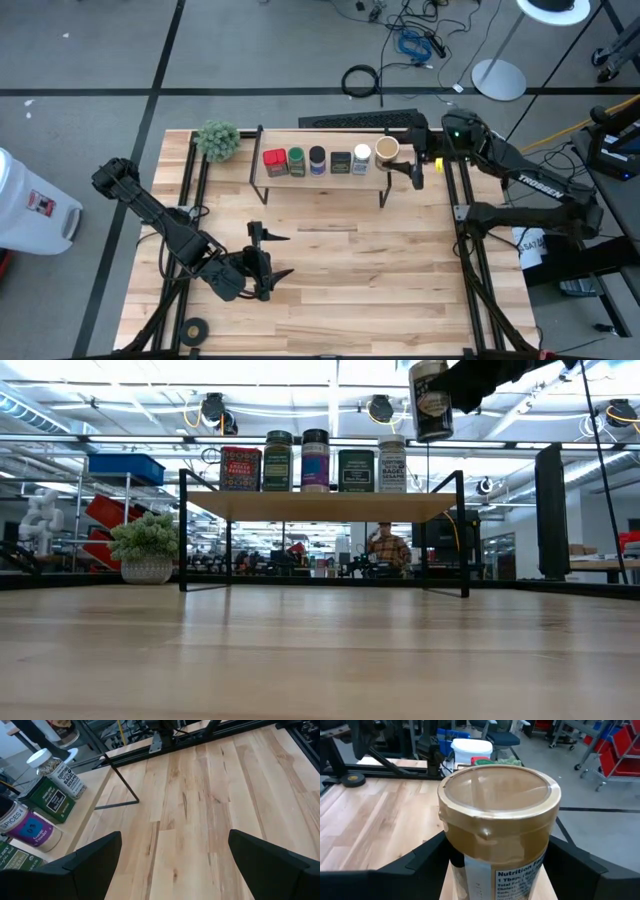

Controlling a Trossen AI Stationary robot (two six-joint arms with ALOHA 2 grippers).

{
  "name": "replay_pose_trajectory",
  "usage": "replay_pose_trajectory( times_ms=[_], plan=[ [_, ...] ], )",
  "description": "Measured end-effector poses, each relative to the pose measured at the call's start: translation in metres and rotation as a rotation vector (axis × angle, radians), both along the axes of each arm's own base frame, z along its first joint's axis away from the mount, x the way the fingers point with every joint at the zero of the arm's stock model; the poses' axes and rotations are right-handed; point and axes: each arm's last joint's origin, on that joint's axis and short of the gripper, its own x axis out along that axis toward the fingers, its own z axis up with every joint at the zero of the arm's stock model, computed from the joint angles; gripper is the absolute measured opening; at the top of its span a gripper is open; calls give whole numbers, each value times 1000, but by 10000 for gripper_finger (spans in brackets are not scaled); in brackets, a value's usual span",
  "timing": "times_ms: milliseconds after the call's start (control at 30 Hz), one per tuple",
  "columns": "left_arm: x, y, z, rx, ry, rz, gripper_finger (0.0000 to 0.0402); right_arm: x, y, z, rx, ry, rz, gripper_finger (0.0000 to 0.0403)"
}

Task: Shelf spices
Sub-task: Put the golden seasoning bottle on the shelf aligned with the other white seasoning bottle

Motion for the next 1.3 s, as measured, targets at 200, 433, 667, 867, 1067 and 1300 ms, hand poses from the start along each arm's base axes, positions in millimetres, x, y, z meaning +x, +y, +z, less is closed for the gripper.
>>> replay_pose_trajectory(
  times_ms=[200, 433, 667, 867, 1067, 1300],
  plan=[
    [0, 0, 0, 0, 0, 0, 376, 3, -13, -10, 27, 1, -1, 277],
    [0, 0, 0, -1, 0, -1, 376, 1, -29, -28, 26, 18, -45, 271],
    [0, -1, 0, -13, 11, -21, 376, -3, -37, -39, 64, -6, -26, 273],
    [0, -1, 0, -13, 11, -22, 376, 1, -39, -52, 107, 13, -8, 271],
    [0, -1, 0, -13, 11, -22, 376, 8, -46, -55, 105, 2, -9, 273],
    [0, -1, -1, -15, 12, -25, 376, 15, -52, -63, 119, 20, -9, 274]
  ],
)
